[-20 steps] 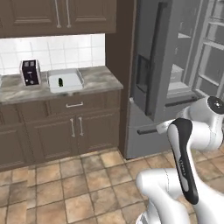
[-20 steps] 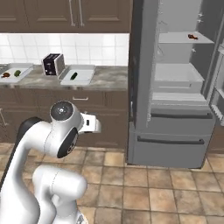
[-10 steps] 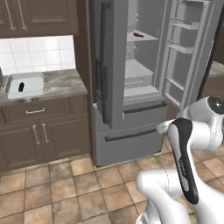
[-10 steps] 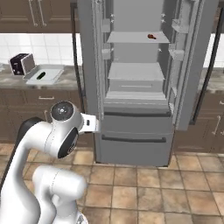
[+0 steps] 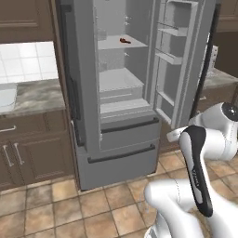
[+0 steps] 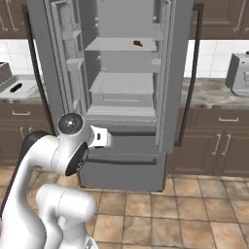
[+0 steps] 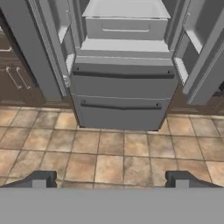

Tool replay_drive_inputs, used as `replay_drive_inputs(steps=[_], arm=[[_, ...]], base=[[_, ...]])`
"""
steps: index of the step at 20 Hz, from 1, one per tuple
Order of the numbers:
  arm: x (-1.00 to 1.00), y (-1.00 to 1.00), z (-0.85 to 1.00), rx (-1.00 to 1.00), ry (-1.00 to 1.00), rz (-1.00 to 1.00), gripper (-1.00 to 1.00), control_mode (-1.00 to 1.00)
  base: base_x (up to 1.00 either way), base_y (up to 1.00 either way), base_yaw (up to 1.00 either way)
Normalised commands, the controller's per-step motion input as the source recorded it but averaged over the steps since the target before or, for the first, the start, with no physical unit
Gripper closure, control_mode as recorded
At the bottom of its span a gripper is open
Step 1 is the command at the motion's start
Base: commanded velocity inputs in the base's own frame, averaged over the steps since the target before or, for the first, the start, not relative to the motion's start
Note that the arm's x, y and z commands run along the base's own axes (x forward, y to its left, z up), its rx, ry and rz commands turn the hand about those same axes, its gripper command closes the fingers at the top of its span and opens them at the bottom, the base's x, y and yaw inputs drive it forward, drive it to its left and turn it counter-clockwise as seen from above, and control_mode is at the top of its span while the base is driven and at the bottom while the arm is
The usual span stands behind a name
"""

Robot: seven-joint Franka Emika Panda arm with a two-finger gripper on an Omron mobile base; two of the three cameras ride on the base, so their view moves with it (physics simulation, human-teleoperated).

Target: Place one cucumber and one chicken drumstick in each tupperware on the nearby counter, to pack two identical lunches.

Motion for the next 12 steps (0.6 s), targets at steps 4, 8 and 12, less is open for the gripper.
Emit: replay_drive_inputs(steps=[4, 8, 12], arm=[[0.0, 0.0, 0.0, 0.0, 0.0, 0.0, -1.0, 1.0], [0.0, 0.0, 0.0, 0.0, 0.0, 0.0, -1.0, 1.0], [0.0, 0.0, 0.0, 0.0, 0.0, 0.0, -1.0, 1.0]], base=[[0.66, -0.27, 0.0], [0.73, 0.0, 0.0], [0.68, -0.1, 0.0]])
